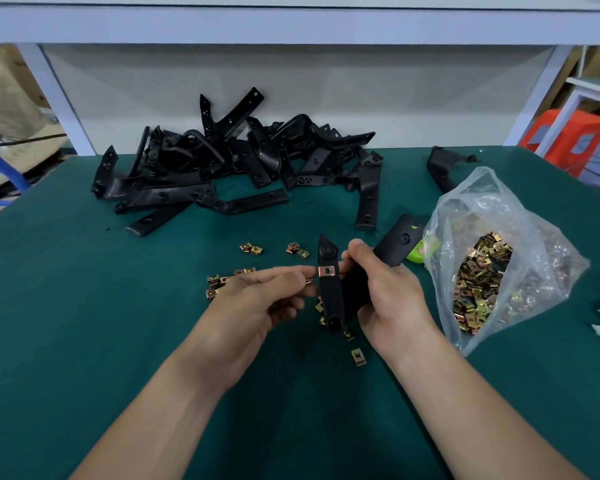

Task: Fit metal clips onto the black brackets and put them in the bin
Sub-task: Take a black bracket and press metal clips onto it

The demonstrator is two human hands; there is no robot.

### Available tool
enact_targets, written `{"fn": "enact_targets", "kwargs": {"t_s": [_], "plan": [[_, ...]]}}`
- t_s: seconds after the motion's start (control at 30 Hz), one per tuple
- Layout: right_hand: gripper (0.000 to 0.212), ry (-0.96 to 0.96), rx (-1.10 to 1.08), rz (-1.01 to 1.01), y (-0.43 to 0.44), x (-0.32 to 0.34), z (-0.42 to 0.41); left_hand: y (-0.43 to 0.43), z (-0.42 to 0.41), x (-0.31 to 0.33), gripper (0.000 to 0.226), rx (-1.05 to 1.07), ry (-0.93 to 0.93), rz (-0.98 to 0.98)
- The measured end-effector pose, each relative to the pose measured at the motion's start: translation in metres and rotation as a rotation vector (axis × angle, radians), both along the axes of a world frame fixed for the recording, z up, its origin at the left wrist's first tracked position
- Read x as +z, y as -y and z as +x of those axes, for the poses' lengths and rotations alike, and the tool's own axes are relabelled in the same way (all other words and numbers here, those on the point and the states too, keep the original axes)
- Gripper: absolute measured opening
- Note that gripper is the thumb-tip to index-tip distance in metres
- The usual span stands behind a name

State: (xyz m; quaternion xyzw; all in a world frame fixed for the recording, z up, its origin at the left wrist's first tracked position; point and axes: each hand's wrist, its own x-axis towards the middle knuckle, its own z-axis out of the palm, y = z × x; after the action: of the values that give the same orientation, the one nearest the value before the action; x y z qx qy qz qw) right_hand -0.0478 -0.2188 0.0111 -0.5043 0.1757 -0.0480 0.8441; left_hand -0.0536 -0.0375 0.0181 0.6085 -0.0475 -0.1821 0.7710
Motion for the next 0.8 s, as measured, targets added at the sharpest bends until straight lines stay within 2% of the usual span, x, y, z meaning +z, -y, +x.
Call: {"fn": "enact_targets", "kwargs": {"t_s": [0.2,0.3,0.37,0.57,0.8], "plan": [[0.033,-0.011,-0.021,0.038,0.0010,0.0001,-0.0013,0.0004,-0.0045,0.0038,0.034,-0.035,0.011,0.026],[0.037,-0.016,-0.009,0.043,0.0005,0.0014,-0.0014,-0.0010,-0.0054,0.0053,0.018,-0.123,0.015,0.055],[0.038,-0.024,-0.006,0.032,-0.0005,0.0014,-0.0014,-0.0007,-0.0060,0.0047,0.016,-0.124,0.009,0.069],[0.026,-0.022,0.008,-0.028,-0.0001,0.0002,-0.0004,0.0009,-0.0052,0.0051,0.035,-0.168,0.021,0.128],[0.024,0.014,-0.037,-0.123,-0.0068,-0.0005,-0.0027,-0.0011,-0.0065,0.0062,0.045,-0.202,0.075,0.232]]}}
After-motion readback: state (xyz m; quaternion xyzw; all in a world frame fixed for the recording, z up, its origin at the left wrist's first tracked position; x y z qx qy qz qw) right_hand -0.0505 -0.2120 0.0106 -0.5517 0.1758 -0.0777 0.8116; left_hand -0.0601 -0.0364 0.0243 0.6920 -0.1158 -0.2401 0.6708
